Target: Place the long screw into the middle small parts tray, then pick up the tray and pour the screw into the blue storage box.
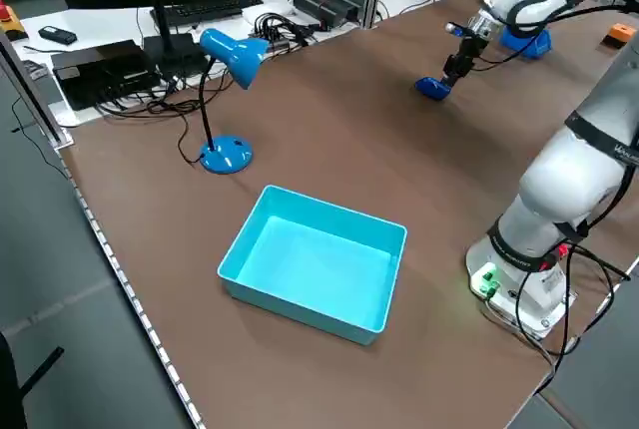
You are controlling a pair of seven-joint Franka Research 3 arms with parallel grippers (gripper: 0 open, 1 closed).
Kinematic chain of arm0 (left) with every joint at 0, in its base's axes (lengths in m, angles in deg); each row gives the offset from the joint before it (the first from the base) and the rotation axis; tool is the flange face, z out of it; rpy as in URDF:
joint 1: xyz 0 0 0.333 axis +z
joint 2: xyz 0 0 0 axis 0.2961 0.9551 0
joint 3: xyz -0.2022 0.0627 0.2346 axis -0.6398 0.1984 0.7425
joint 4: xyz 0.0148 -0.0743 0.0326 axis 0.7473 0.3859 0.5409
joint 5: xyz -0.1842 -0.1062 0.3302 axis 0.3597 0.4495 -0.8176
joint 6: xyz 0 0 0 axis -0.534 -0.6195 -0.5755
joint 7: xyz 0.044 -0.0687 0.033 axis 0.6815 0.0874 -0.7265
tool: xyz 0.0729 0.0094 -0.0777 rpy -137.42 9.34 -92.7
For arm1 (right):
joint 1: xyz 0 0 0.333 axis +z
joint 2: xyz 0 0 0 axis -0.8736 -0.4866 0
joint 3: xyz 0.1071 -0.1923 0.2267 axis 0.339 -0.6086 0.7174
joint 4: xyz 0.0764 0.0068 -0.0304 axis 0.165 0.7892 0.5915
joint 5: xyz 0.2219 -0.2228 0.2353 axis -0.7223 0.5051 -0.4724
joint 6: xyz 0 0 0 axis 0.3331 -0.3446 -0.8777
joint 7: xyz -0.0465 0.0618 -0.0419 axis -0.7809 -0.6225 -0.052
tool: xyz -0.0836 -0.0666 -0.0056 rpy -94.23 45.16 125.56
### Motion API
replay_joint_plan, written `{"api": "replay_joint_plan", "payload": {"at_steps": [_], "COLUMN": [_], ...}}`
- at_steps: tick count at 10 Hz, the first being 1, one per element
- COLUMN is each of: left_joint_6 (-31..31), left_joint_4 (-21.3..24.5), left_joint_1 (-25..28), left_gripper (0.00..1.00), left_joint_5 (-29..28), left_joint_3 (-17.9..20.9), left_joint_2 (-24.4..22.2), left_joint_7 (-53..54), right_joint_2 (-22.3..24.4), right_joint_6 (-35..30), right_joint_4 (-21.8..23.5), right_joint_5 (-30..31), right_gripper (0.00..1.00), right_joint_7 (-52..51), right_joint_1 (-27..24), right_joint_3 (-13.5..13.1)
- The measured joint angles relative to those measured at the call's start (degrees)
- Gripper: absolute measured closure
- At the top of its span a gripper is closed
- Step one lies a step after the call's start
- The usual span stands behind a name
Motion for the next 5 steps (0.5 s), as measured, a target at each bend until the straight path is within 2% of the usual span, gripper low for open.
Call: {"api": "replay_joint_plan", "payload": {"at_steps": [2,5], "left_joint_6": [0.00,0.11], "left_joint_4": [-0.47,-0.53], "left_joint_1": [0.03,0.00], "left_gripper": [0.00,0.00], "left_joint_5": [-0.01,-0.01], "left_joint_3": [0.16,0.08], "left_joint_2": [0.15,0.35], "left_joint_7": [0.00,-0.03], "right_joint_2": [-0.33,-1.12], "right_joint_6": [0.00,0.00], "right_joint_4": [-0.19,-1.25], "right_joint_5": [0.00,0.00], "right_gripper": [0.57,0.59], "right_joint_7": [0.00,0.00], "right_joint_1": [0.00,0.00], "right_joint_3": [0.01,-0.01]}}
